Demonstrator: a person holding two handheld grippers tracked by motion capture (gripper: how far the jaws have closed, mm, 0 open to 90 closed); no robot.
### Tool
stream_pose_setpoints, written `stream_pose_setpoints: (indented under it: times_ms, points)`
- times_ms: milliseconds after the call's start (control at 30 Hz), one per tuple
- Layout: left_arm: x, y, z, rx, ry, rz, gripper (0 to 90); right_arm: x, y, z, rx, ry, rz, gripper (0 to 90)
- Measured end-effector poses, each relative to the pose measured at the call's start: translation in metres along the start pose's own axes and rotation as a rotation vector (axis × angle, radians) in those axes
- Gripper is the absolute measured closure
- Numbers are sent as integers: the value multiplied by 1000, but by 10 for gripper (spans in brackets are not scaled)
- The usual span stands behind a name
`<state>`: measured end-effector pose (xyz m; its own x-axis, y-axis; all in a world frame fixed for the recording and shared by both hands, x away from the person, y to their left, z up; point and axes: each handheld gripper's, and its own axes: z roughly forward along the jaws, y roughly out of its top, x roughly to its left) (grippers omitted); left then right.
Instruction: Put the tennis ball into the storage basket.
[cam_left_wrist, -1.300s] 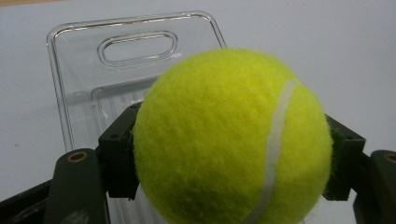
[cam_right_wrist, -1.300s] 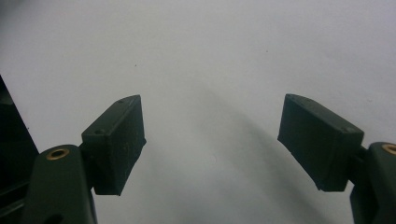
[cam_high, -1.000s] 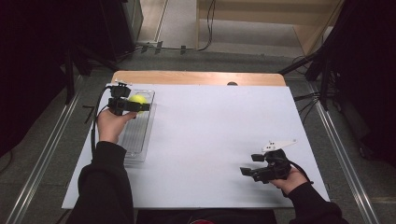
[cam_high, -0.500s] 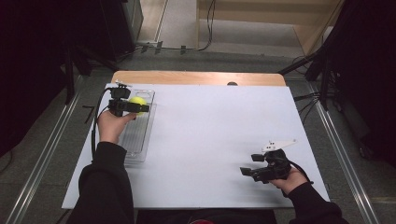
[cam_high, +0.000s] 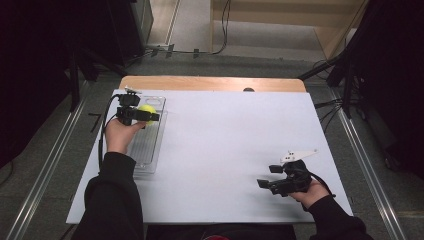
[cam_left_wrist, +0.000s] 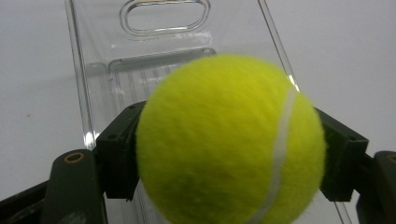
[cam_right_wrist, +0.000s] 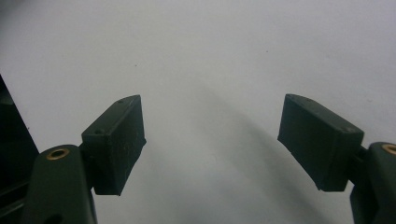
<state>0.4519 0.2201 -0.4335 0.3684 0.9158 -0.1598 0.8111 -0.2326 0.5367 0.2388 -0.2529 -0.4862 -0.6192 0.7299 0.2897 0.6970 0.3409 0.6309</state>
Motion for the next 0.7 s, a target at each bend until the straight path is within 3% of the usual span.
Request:
stream_pose_setpoints:
  times_ms: [200, 400, 700]
  points:
    - [-3, 0, 2, 12, 25, 11, 251, 0, 0, 0, -1, 1, -4, 206]
    - [-2, 2, -3, -21, -4, -12, 219, 0, 0, 0, -1, 1, -2, 206]
    - [-7, 7, -14, -44, -12, -2, 219, 0, 0, 0, 0, 0, -5, 206]
